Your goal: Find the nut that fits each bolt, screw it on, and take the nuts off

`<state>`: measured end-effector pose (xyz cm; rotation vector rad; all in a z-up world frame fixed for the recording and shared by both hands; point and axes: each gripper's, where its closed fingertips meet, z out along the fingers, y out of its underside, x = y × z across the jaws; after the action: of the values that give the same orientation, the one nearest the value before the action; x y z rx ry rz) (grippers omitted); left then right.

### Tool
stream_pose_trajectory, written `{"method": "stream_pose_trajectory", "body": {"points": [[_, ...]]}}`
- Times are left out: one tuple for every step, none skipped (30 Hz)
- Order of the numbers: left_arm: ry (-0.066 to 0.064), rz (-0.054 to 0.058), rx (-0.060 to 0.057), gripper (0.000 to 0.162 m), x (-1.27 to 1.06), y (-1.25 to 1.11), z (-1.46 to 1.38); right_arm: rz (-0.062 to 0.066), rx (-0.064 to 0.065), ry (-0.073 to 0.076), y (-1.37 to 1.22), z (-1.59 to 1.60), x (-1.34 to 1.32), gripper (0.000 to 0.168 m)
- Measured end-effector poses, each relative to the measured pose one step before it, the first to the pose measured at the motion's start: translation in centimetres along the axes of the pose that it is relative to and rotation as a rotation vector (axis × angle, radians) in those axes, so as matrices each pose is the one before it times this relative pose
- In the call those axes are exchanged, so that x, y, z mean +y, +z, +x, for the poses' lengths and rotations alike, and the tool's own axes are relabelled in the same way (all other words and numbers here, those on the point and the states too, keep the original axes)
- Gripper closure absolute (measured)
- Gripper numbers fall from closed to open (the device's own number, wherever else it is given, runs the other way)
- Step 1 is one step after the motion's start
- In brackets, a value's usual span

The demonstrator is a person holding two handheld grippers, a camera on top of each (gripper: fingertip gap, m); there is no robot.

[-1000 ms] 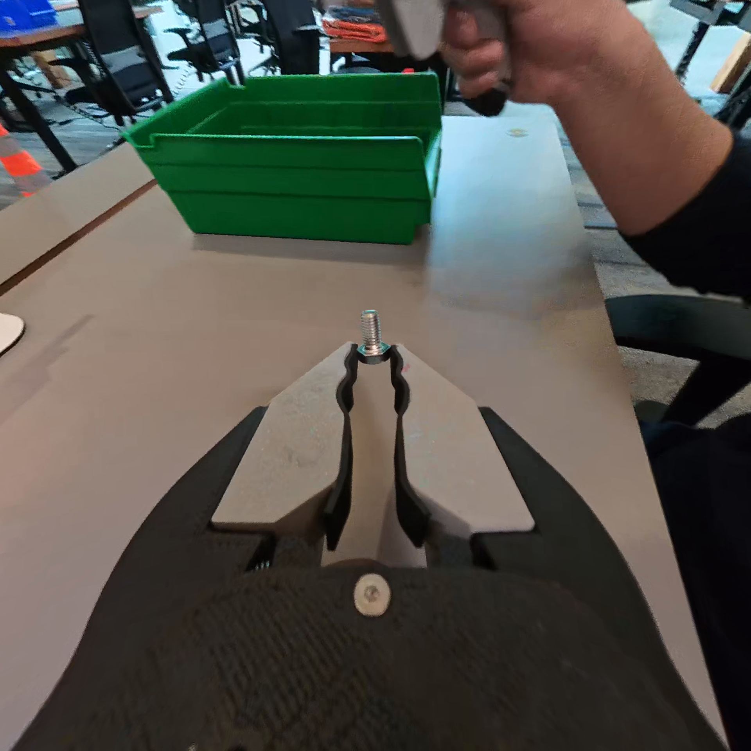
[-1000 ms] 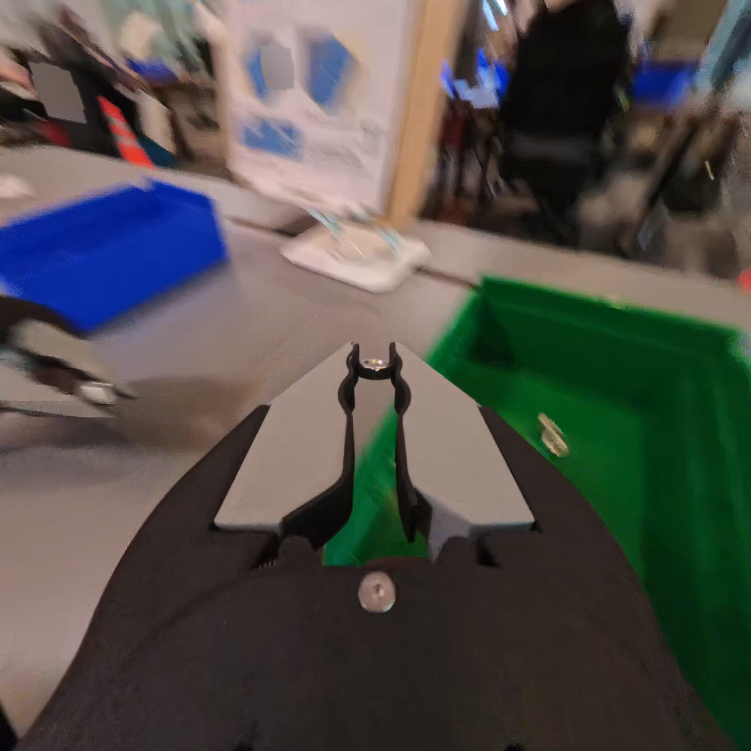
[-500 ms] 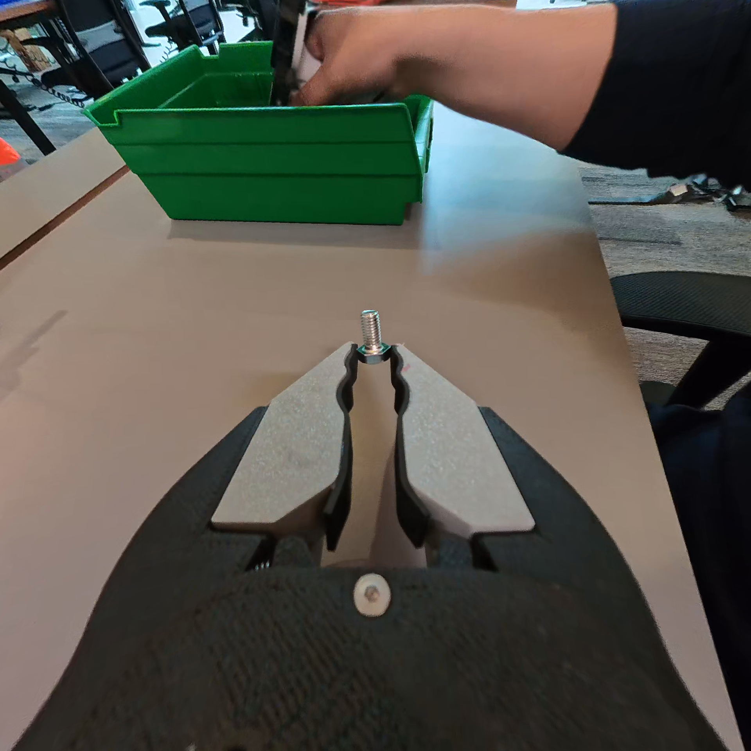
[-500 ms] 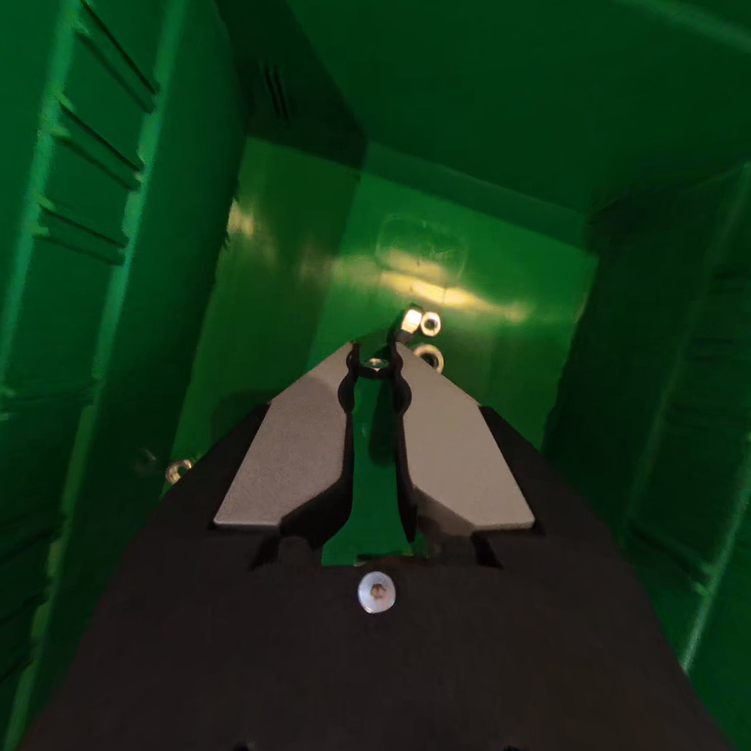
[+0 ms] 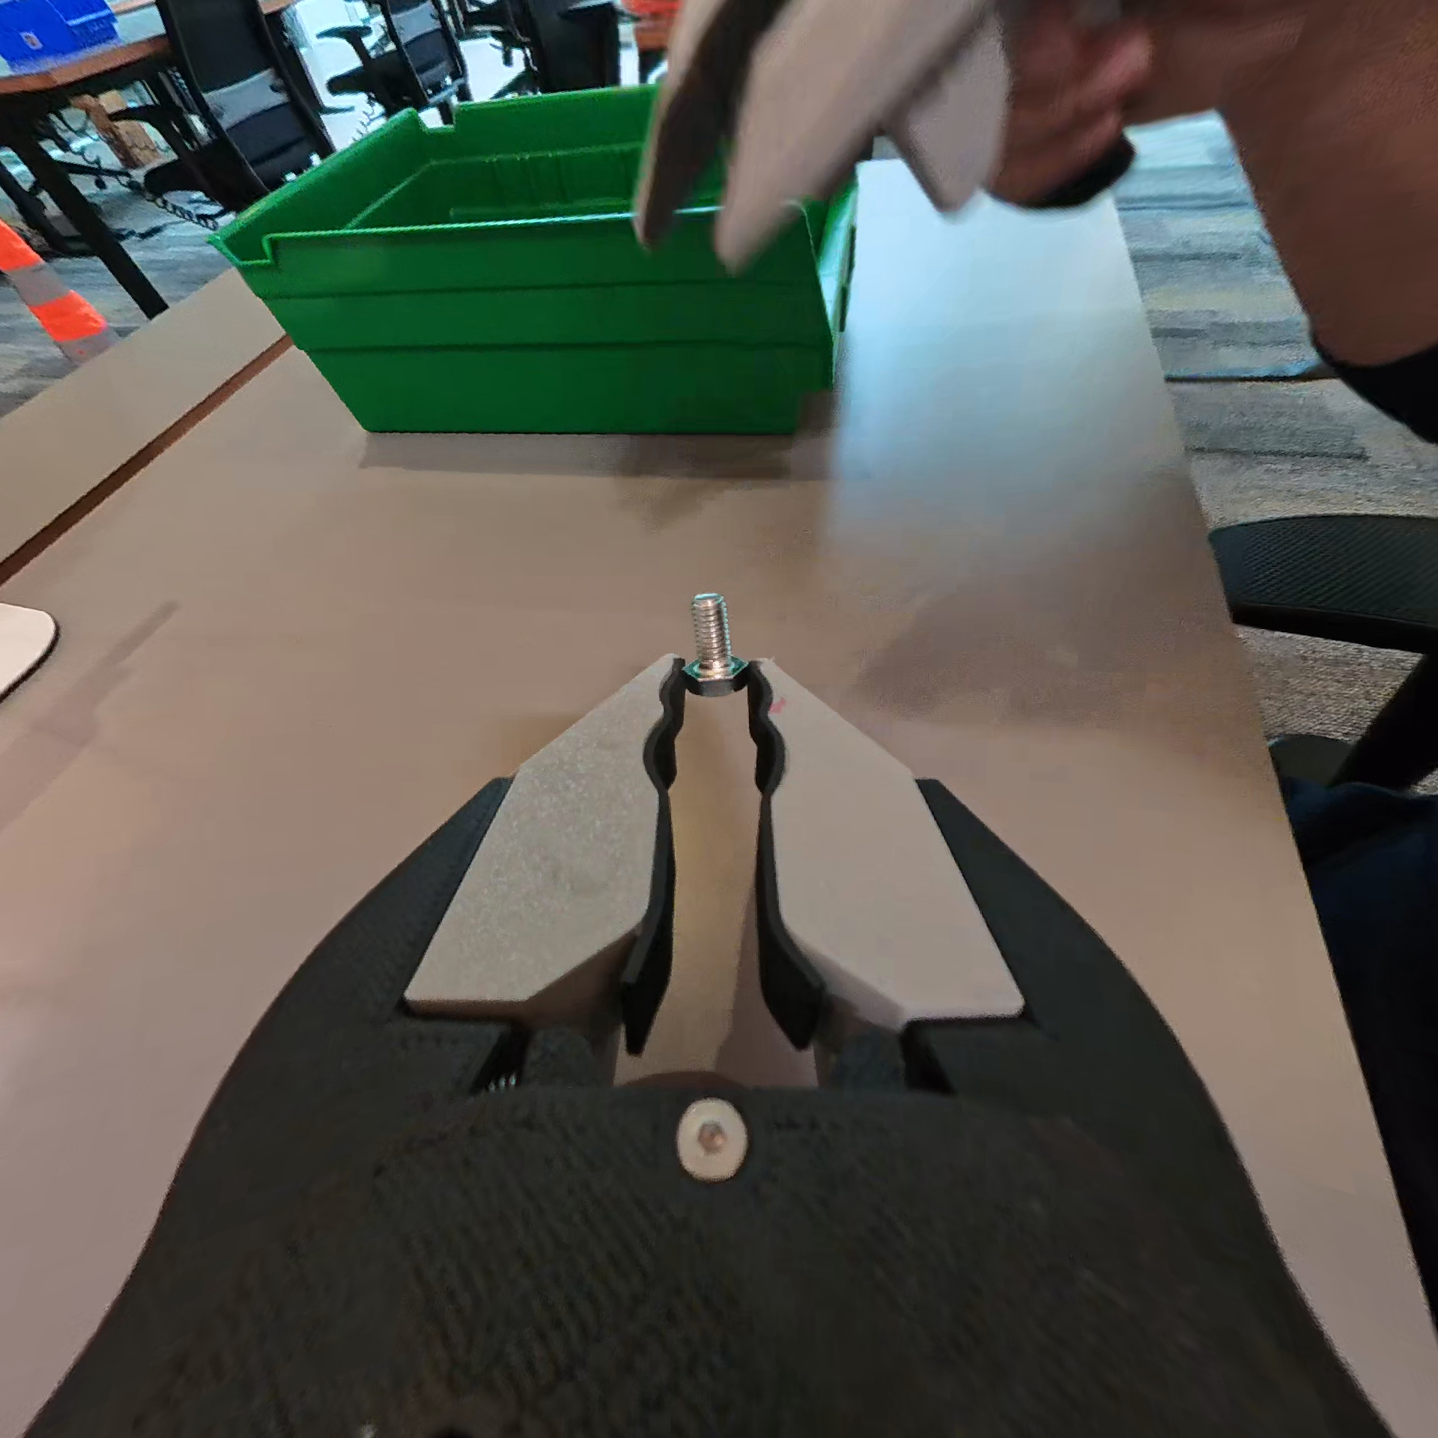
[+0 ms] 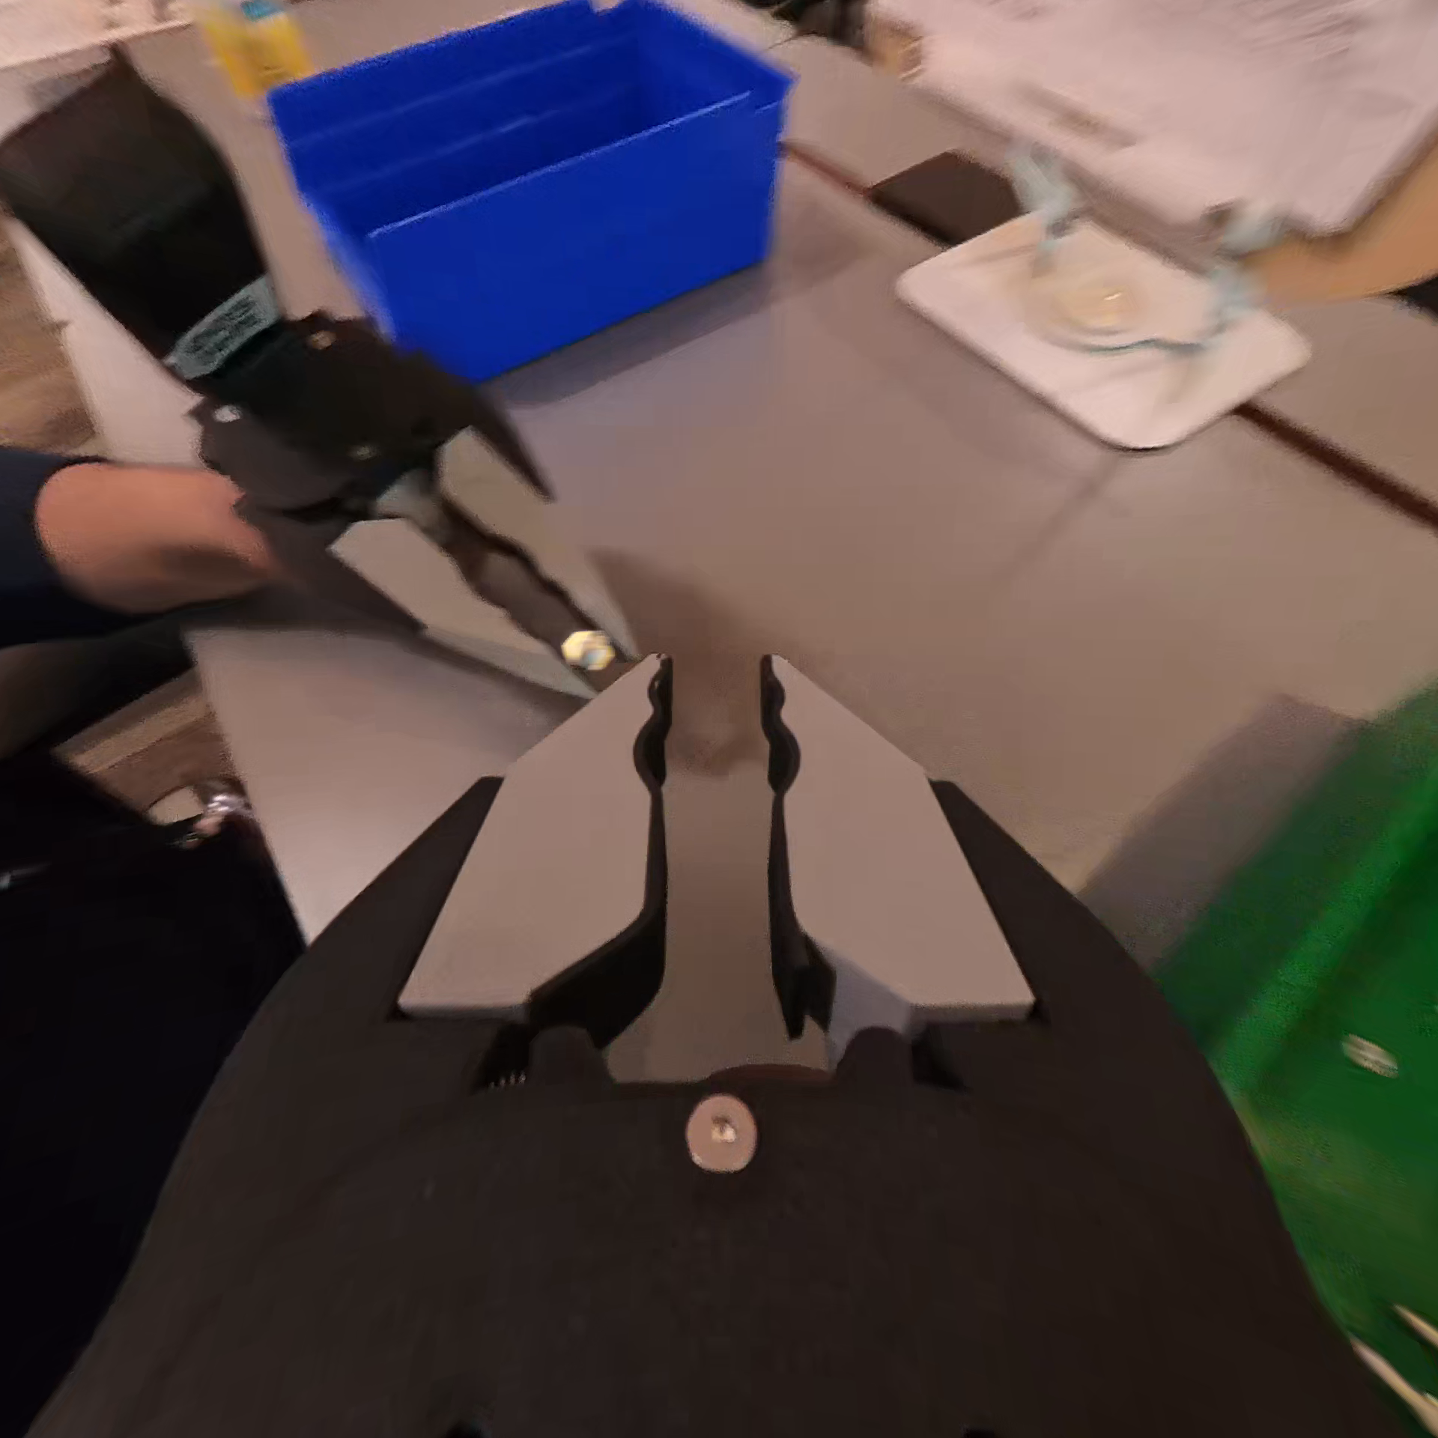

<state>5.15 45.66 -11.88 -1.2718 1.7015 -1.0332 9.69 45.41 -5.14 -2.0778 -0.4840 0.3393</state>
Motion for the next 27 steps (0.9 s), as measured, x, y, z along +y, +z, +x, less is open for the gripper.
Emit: {"method": "stream_pose_trajectory", "body": {"points": [[0.0122, -0.0018, -0.0103, 0.149, 0.026, 0.014, -0.069, -0.0105, -0.022, 0.0028, 1.278, -1.38, 0.544, 0.148], [0.011, 0.0001, -0.0105, 0.148, -0.001, 0.001, -0.08, 0.0015, -0.0122, 0.0148, 1.123, -0.745, 0.359, 0.147], [0.0094, 0.0002, -0.0074, 0.148, -0.001, -0.024, -0.041, 0.004, -0.0251, 0.0307, 0.946, -0.529, 0.316, 0.147], [0.0089, 0.0004, -0.0059, 0.148, -0.021, -0.032, -0.03, -0.005, -0.0369, 0.0427, 0.781, -0.405, 0.395, 0.146], [0.0112, 0.001, -0.0068, 0.149, -0.024, -0.031, -0.026, -0.0002, -0.0299, 0.0392, 0.576, -0.2, 0.252, 0.146], [0.014, -0.0021, -0.0114, 0.148, 0.017, -0.039, -0.092, 0.0142, -0.0181, 0.023, 0.38, -0.139, -0.008, 0.147], [0.0185, -0.0036, -0.0153, 0.148, 0.029, -0.034, -0.131, 0.0095, -0.0111, 0.0077, 0.299, -0.188, 0.01, 0.152], [0.02, -0.0027, -0.0163, 0.148, -0.006, -0.032, -0.128, 0.0026, -0.006, -0.0009, 0.29, -0.166, 0.038, 0.158], [0.0157, -0.0047, -0.0153, 0.148, -0.007, -0.016, -0.085, 0.0008, -0.0053, -0.0017, 0.303, -0.143, 0.047, 0.163], [0.0179, -0.0051, -0.0095, 0.148, 0.021, 0.012, -0.005, -0.0048, -0.0019, 0.009, 0.316, 0.002, 0.088, 0.163], [0.015, 0.0026, 0.0005, 0.148, -0.1, 0.022, 0.176, -0.0095, -0.0115, 0.0111, 0.338, -0.096, 0.174, 0.162], [0.0085, 0.0005, -0.001, 0.149, -0.101, 0.022, 0.157, -0.0007, -0.0103, 0.0086, 0.283, -0.079, 0.086, 0.161], [0.0092, -0.0193, -0.0224, 0.148, 0.249, 0.074, -0.225, 0.008, -0.0003, 0.0051, 0.161, 0.068, -0.019, 0.161], [0.0095, -0.0103, -0.0076, 0.148, 0.153, 0.06, -0.045, -0.0023, 0.005, 0.0035, 0.099, 0.149, 0.133, 0.163], [-0.0007, -0.0048, -0.0052, 0.148, 0.068, 0.033, -0.058, 0.0034, 0.0027, -0.0023, 0.025, 0.089, 0.037, 0.164], [-0.0025, 0.0044, -0.0004, 0.148, -0.068, 0.004, -0.002, 0.0069, -0.0001, 0.0007, -0.058, -0.023, -0.041, 0.164], [-0.0029, 0.0131, 0.0003, 0.148, -0.196, -0.034, 0.022, 0.0049, 0.0014, -0.0053, -0.182, -0.047, -0.077, 0.164], [-0.0061, 0.0192, -0.006, 0.148, -0.3, -0.054, -0.05, 0.0068, 0.0054, -0.0082, -0.334, -0.035, -0.181, 0.164], [-0.0038, 0.0049, -0.0094, 0.15, -0.07, -0.037, -0.146, 0.0149, 0.0186, -0.0108, -0.575, 0.176, -0.366, 0.164], [0.0019, -0.0232, -0.0105, 0.156, 0.429, 0.053, -0.229, 0.0229, 0.0367, -0.0156, -0.96, 0.543, -0.602, 0.164], [-0.0011, -0.0338, -0.0091, 0.148, 0.634, 0.121, -0.278, 0.0295, 0.0472, -0.0148, -1.345, 0.881, -0.834, 0.163], [-0.009, -0.0271, -0.0049, 0.143, 0.541, 0.109, -0.231, 0.0364, 0.0601, -0.0118, -1.69, 1.311, -1.016, 0.164], [-0.0145, -0.0121, 0.0036, 0.141, 0.333, 0.069, -0.12, 0.0373, 0.0735, -0.0125, -1.868, 1.775, -1.057, 0.164], [-0.018, -0.0055, 0.0098, 0.141, 0.196, 0.063, -0.029, 0.0295, 0.0888, -0.0137, -1.894, 2.287, -0.868, 0.164], [-0.0192, -0.0031, 0.008, 0.141, 0.105, 0.077, -0.034, 0.0084, 0.1, -0.0121, -1.703, 2.783, -0.403, 0.164], [-0.0182, -0.0056, 0.0102, 0.14, 0.115, 0.088, 0.037, -0.0192, 0.0984, -0.007, -1.29, 3.042, 0.239, 0.164], [-0.0152, -0.0111, 0.0129, 0.138, 0.189, 0.098, 0.115, -0.0321, 0.0855, 0.0029, -0.787, 2.995, 0.714, 0.164]]}}
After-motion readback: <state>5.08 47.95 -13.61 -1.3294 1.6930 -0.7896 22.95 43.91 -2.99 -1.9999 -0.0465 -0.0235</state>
